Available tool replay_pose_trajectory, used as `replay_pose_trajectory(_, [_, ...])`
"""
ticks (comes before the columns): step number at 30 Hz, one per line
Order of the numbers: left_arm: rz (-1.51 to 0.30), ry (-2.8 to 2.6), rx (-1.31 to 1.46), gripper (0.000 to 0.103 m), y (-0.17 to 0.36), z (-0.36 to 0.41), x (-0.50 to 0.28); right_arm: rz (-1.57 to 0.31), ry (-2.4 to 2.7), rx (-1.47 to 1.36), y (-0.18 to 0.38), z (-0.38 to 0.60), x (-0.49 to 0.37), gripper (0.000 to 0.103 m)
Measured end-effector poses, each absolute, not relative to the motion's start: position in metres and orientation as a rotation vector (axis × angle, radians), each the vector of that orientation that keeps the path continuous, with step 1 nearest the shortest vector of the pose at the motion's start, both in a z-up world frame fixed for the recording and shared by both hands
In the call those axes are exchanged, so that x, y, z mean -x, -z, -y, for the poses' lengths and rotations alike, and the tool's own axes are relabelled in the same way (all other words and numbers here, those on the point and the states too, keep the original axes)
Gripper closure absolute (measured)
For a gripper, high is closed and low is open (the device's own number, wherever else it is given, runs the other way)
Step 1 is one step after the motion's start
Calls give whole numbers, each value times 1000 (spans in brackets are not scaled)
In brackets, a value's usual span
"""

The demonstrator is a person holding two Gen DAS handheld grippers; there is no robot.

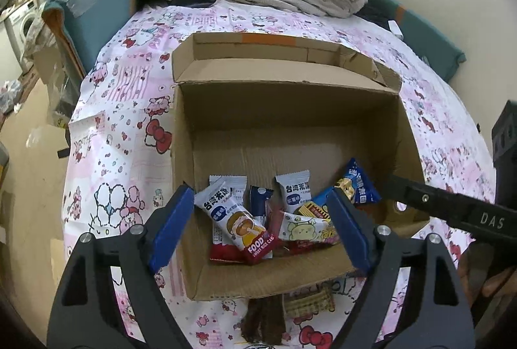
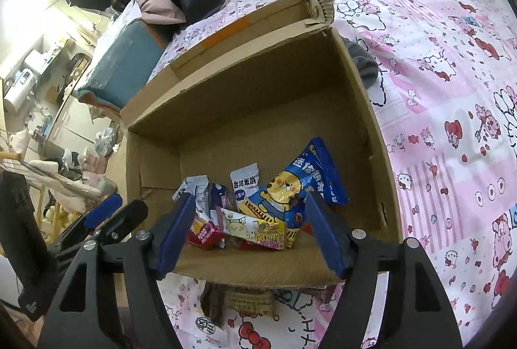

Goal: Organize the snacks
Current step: 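Lower both held packets into the box and open both tools, then grasp the brown chocolate packet with the left tool while the right tool grasps the chocolate wafer bar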

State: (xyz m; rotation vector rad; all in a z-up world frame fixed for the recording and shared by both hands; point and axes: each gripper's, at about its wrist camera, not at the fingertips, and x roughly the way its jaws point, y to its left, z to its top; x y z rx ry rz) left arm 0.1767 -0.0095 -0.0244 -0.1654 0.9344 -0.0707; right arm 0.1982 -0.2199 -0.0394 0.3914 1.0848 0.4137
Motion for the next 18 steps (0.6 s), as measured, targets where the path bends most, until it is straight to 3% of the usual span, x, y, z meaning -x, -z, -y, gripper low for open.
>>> replay_pose_trajectory(4, [-930, 46, 192, 21, 21, 2, -172, -1072, -416, -391, 34, 220, -195, 28])
replay_pose_trajectory(8, [-910, 25, 220, 21, 12, -7, -160, -1045, -422, -396, 24, 222, -184, 12])
replay_pose_trajectory(13, [-931, 27, 262, 20, 10, -14, -147, -1031, -429, -394, 14, 226, -166, 9])
replay_pose_trajectory(18, [-916, -18, 265, 6, 5, -18, -127, -986, -387, -334, 3, 226, -147, 9])
